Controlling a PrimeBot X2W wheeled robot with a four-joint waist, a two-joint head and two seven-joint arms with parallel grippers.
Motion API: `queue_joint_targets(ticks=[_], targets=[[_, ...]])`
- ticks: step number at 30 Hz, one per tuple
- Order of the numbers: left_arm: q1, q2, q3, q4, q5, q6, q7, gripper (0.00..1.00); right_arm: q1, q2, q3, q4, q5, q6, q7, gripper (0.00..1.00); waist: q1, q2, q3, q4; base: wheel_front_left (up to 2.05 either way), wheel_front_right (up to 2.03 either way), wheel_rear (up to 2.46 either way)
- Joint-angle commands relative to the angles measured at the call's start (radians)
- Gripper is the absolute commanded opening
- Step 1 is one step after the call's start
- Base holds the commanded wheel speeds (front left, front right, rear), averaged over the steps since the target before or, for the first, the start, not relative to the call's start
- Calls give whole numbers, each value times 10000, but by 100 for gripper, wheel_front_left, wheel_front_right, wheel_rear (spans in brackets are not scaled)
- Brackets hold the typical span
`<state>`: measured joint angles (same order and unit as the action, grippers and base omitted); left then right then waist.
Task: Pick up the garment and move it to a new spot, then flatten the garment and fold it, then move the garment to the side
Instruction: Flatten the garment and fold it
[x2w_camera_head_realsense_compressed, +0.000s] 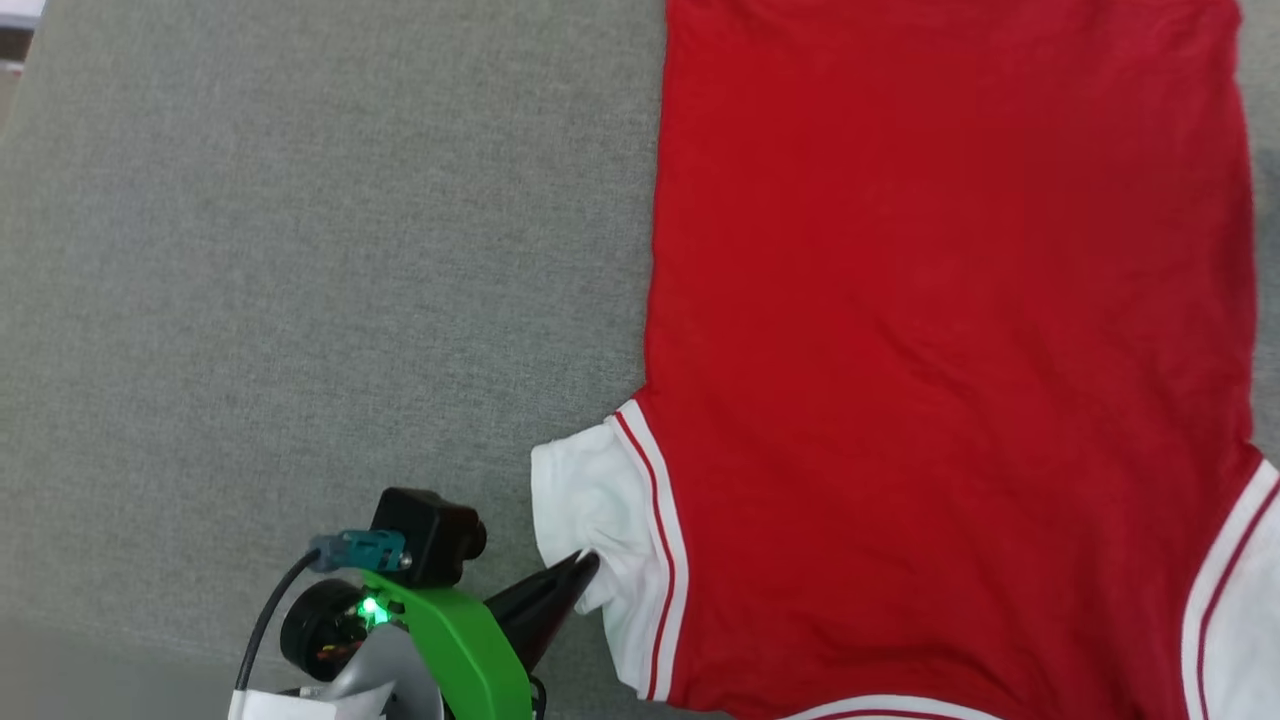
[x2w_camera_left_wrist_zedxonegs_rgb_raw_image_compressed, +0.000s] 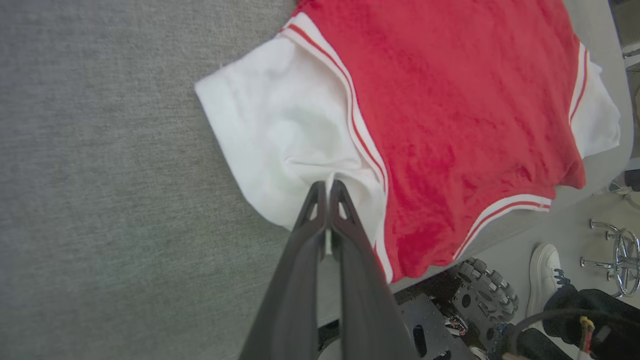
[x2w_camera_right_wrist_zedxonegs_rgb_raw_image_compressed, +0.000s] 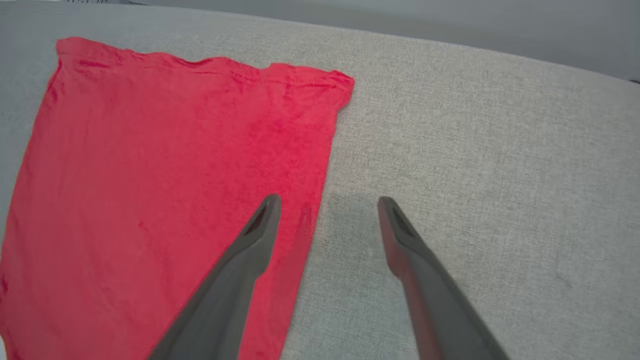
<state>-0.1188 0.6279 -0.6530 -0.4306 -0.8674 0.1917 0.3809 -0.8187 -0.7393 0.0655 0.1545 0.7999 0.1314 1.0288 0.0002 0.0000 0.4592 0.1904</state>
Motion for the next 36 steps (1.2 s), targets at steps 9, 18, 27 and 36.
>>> queue_joint_targets(ticks=[9, 18, 27, 36], targets=[[-721, -491, -264, 205, 265, -322, -55, 0, -2168, 335, -104, 1460, -1390, -7, 810, 100, -2, 0, 1894, 1700, 0, 0, 0], [-799, -691, -311, 456, 328, -389, -298, 0, -2782, 332, 397, 2248, -2233, -7, 759, 100, -2, 0, 2190, 1855, 0, 0, 0], [-1023, -800, -407, 695, 458, -444, -317, 0, -2593, 254, 816, 2574, -2074, -7, 777, 0, -2, 0, 2240, 1919, 0, 0, 0], [-1081, -778, -405, 806, 468, -434, -316, 0, -2501, 135, 831, 2734, -2123, -7, 435, 0, -2, 0, 2096, 1846, 0, 0, 0]])
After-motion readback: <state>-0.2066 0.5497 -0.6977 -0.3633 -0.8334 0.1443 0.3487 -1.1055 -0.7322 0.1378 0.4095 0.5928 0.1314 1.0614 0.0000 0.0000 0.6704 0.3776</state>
